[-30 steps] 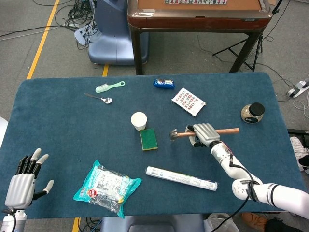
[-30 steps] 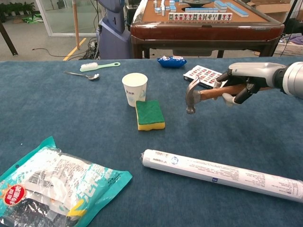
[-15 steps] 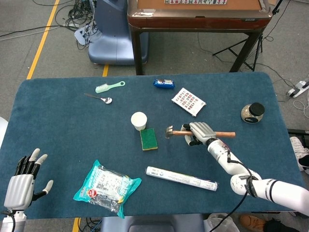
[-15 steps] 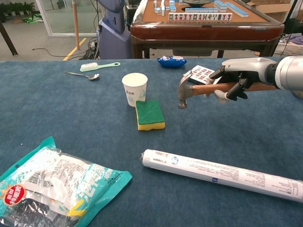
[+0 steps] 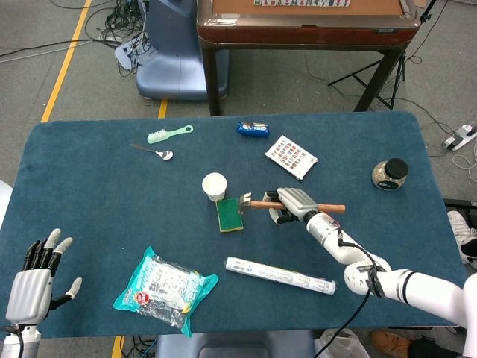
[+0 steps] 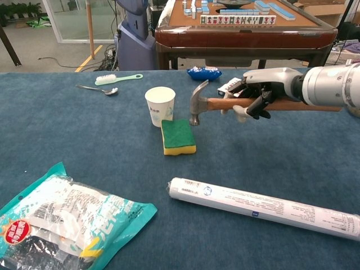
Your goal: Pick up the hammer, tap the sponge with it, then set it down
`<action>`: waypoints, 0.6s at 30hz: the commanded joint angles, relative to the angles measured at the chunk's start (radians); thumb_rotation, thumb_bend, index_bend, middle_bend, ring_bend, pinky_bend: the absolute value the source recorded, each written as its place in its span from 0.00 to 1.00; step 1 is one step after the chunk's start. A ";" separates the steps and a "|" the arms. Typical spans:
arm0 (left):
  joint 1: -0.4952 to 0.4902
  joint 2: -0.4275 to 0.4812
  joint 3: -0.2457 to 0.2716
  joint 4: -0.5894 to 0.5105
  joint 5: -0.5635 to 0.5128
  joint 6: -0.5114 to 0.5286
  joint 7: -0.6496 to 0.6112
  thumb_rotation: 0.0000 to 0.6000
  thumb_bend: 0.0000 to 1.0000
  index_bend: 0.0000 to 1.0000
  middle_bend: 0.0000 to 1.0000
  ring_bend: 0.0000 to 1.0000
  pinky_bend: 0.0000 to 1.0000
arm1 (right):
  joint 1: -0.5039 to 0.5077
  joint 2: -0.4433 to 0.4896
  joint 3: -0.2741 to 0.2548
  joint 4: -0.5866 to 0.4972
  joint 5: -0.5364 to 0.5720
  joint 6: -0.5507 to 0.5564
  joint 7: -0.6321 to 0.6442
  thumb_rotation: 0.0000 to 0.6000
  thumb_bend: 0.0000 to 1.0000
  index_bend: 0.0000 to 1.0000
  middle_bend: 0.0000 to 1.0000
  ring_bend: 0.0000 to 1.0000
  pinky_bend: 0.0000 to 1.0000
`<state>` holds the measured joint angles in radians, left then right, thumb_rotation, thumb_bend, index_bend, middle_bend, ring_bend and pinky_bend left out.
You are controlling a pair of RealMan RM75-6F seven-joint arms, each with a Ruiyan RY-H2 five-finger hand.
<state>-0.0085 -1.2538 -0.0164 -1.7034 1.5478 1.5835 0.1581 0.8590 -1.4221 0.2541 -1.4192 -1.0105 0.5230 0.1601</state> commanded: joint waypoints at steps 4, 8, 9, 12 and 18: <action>0.003 0.001 0.001 0.006 -0.005 -0.001 0.001 1.00 0.24 0.14 0.02 0.03 0.00 | 0.015 -0.045 -0.005 0.038 -0.015 0.021 -0.006 1.00 1.00 0.73 0.80 0.70 0.76; 0.004 0.002 0.000 0.006 -0.006 0.000 0.000 1.00 0.25 0.14 0.02 0.03 0.00 | 0.036 -0.095 -0.022 0.089 -0.001 0.010 -0.024 1.00 1.00 0.73 0.80 0.70 0.76; 0.005 0.003 0.000 0.006 -0.006 0.001 -0.002 1.00 0.24 0.14 0.02 0.03 0.00 | 0.042 -0.106 -0.027 0.102 0.003 0.007 -0.031 1.00 1.00 0.73 0.80 0.70 0.76; 0.009 0.006 0.001 0.006 -0.007 0.004 -0.003 1.00 0.24 0.14 0.02 0.03 0.00 | 0.058 -0.131 -0.039 0.131 0.019 -0.004 -0.052 1.00 1.00 0.73 0.80 0.70 0.76; 0.014 0.007 0.004 0.006 -0.004 0.009 -0.003 1.00 0.24 0.14 0.02 0.03 0.00 | 0.058 -0.111 -0.034 0.101 0.029 0.018 -0.061 1.00 1.00 0.73 0.80 0.70 0.76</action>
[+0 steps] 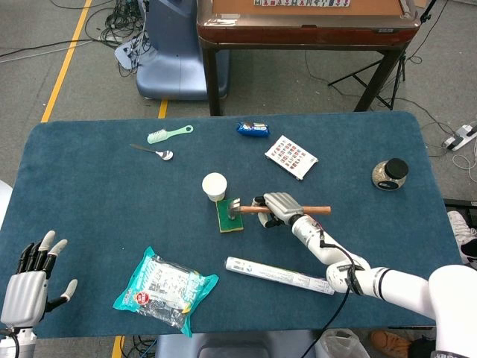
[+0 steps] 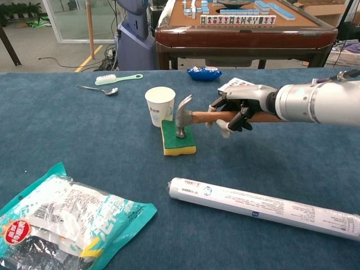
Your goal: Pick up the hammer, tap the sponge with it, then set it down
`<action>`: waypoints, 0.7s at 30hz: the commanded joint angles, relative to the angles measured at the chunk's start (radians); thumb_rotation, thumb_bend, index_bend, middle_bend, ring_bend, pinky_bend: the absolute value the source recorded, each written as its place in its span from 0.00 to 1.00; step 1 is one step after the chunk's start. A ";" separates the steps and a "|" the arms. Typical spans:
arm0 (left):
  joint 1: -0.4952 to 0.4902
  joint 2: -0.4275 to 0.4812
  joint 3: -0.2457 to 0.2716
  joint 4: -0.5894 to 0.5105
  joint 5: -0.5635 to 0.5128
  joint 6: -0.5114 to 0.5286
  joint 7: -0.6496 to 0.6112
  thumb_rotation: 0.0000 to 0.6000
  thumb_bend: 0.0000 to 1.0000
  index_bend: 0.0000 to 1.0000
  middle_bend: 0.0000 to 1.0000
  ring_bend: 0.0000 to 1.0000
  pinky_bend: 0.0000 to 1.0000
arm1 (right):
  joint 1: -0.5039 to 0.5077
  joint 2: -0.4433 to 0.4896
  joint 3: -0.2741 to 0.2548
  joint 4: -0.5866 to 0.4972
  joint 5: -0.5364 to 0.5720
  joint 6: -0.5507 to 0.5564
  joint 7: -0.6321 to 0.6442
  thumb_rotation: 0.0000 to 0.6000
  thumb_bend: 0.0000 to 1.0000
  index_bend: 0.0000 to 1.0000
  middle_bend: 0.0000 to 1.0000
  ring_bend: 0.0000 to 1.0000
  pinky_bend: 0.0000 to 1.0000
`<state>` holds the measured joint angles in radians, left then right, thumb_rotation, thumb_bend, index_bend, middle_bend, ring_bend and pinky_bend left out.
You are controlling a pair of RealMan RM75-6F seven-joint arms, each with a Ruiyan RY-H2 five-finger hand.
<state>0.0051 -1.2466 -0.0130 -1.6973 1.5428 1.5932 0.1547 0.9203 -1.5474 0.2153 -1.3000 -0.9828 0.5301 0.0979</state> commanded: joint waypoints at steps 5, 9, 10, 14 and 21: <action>-0.002 -0.002 -0.001 -0.001 0.006 0.000 0.000 1.00 0.24 0.14 0.02 0.03 0.00 | -0.022 0.063 0.023 -0.075 -0.010 0.041 0.022 1.00 1.00 0.73 0.80 0.70 0.76; -0.004 -0.004 -0.001 -0.003 0.009 -0.003 0.006 1.00 0.24 0.14 0.02 0.03 0.00 | -0.040 0.100 0.024 -0.107 -0.024 0.059 0.033 1.00 1.00 0.73 0.80 0.70 0.76; -0.004 -0.005 -0.001 -0.004 0.009 -0.004 0.007 1.00 0.24 0.14 0.02 0.03 0.00 | -0.043 0.106 0.023 -0.111 -0.025 0.061 0.036 1.00 1.00 0.73 0.80 0.70 0.76; -0.006 -0.006 0.000 -0.008 0.012 -0.007 0.013 1.00 0.25 0.14 0.02 0.03 0.00 | -0.058 0.129 0.015 -0.118 -0.030 0.064 0.047 1.00 1.00 0.73 0.80 0.70 0.76; -0.009 -0.009 0.001 -0.011 0.013 -0.013 0.024 1.00 0.24 0.14 0.02 0.03 0.00 | -0.094 0.147 -0.010 -0.089 -0.026 0.068 0.068 1.00 1.00 0.73 0.81 0.70 0.76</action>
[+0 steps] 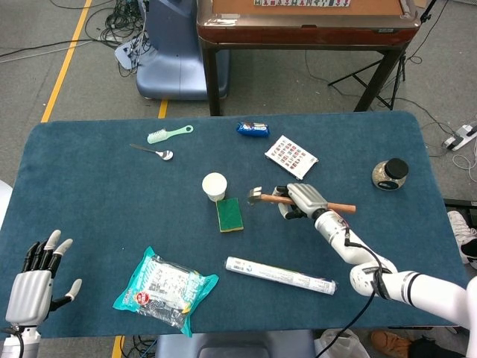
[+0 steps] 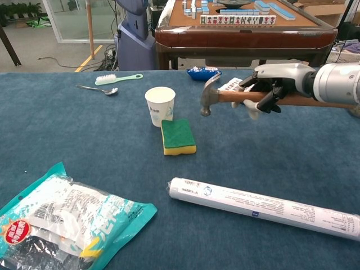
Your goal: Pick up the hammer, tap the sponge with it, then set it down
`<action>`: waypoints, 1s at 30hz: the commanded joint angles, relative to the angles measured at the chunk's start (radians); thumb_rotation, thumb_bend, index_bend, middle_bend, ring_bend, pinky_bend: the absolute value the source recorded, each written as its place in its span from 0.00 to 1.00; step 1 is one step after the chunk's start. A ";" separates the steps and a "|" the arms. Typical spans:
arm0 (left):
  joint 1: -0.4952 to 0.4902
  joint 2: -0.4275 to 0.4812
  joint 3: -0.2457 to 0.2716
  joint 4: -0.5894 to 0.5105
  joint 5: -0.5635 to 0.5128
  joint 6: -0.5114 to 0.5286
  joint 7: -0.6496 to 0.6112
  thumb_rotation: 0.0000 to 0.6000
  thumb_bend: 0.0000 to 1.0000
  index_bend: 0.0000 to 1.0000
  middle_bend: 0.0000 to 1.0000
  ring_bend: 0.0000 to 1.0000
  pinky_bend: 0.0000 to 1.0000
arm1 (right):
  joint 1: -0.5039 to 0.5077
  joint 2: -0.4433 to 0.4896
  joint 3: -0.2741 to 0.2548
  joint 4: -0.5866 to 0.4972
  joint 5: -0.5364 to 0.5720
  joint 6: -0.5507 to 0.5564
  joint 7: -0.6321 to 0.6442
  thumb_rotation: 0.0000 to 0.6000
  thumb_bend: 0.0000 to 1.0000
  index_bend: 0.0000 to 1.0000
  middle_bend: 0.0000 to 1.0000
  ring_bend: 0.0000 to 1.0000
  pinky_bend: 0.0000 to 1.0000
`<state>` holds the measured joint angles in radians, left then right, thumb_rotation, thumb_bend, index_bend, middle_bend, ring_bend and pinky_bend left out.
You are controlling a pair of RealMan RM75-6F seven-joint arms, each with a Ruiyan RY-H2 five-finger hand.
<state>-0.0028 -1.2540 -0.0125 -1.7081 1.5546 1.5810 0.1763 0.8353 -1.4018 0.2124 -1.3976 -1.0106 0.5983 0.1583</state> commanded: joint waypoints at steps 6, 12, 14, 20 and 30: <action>-0.001 -0.002 0.001 -0.002 0.001 -0.003 0.005 1.00 0.25 0.14 0.02 0.03 0.00 | -0.042 -0.008 -0.038 0.059 -0.004 -0.005 0.025 1.00 1.00 0.73 0.80 0.70 0.76; -0.005 -0.006 0.002 -0.004 0.000 -0.011 0.019 1.00 0.25 0.14 0.02 0.03 0.00 | -0.078 -0.029 -0.061 0.106 -0.047 0.009 0.052 1.00 0.84 0.57 0.62 0.55 0.60; -0.008 -0.008 0.001 -0.006 0.002 -0.015 0.023 1.00 0.25 0.14 0.02 0.03 0.00 | -0.087 -0.039 -0.057 0.115 -0.076 0.009 0.088 1.00 0.65 0.27 0.42 0.36 0.43; -0.011 -0.007 -0.001 -0.009 -0.003 -0.020 0.025 1.00 0.24 0.14 0.02 0.03 0.00 | -0.117 -0.043 -0.046 0.132 -0.204 0.051 0.221 1.00 0.39 0.00 0.13 0.13 0.25; -0.015 -0.005 -0.005 -0.005 -0.012 -0.026 0.020 1.00 0.24 0.14 0.02 0.03 0.00 | -0.231 0.061 -0.051 0.038 -0.309 0.297 0.218 1.00 0.39 0.00 0.15 0.12 0.24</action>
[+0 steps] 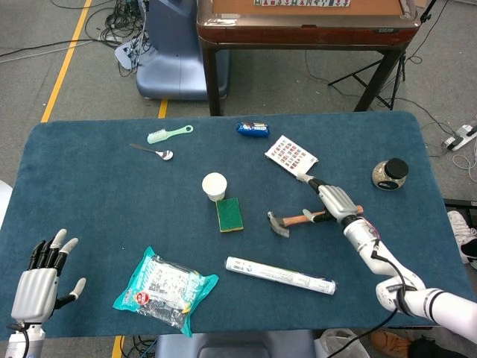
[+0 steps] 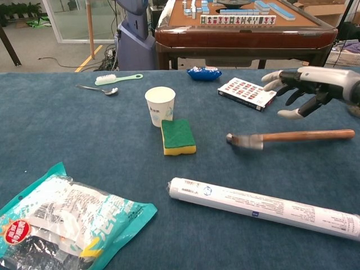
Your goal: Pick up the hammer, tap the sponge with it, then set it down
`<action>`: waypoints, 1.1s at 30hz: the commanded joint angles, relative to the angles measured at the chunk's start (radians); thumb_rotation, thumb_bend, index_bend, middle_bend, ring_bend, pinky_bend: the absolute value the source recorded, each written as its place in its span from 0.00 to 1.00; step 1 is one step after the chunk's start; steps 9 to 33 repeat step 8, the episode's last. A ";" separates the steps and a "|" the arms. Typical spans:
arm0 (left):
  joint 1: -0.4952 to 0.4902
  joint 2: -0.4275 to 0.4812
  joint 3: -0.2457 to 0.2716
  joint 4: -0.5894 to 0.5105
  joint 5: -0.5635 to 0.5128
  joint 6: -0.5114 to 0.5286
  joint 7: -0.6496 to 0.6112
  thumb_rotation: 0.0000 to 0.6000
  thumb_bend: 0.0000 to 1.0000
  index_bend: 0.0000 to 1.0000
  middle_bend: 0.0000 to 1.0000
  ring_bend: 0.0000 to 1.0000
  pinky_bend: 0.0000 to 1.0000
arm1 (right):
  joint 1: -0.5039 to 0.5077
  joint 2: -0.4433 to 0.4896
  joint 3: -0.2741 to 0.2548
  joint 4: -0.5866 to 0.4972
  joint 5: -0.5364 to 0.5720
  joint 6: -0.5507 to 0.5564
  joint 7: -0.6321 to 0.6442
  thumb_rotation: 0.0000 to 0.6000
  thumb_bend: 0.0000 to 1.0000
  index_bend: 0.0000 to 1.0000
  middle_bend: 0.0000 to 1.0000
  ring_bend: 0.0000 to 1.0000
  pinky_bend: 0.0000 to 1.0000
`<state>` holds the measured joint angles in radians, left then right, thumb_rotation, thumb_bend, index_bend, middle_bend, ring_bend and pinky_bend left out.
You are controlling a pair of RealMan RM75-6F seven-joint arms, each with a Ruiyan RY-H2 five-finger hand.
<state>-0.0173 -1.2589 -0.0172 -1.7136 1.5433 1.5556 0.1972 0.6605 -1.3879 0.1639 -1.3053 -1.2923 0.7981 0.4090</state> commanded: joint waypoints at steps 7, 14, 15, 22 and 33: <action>-0.008 -0.001 -0.005 0.002 -0.011 -0.012 0.001 1.00 0.25 0.14 0.02 0.03 0.00 | -0.214 0.189 -0.039 -0.257 0.013 0.323 -0.262 1.00 0.39 0.00 0.29 0.18 0.24; -0.009 -0.001 -0.006 0.002 -0.011 -0.014 0.001 1.00 0.25 0.14 0.02 0.03 0.00 | -0.234 0.207 -0.046 -0.279 0.016 0.346 -0.280 1.00 0.39 0.01 0.29 0.19 0.24; -0.009 -0.001 -0.006 0.002 -0.011 -0.014 0.001 1.00 0.25 0.14 0.02 0.03 0.00 | -0.234 0.207 -0.046 -0.279 0.016 0.346 -0.280 1.00 0.39 0.01 0.29 0.19 0.24; -0.009 -0.001 -0.006 0.002 -0.011 -0.014 0.001 1.00 0.25 0.14 0.02 0.03 0.00 | -0.234 0.207 -0.046 -0.279 0.016 0.346 -0.280 1.00 0.39 0.01 0.29 0.19 0.24; -0.009 -0.001 -0.006 0.002 -0.011 -0.014 0.001 1.00 0.25 0.14 0.02 0.03 0.00 | -0.234 0.207 -0.046 -0.279 0.016 0.346 -0.280 1.00 0.39 0.01 0.29 0.19 0.24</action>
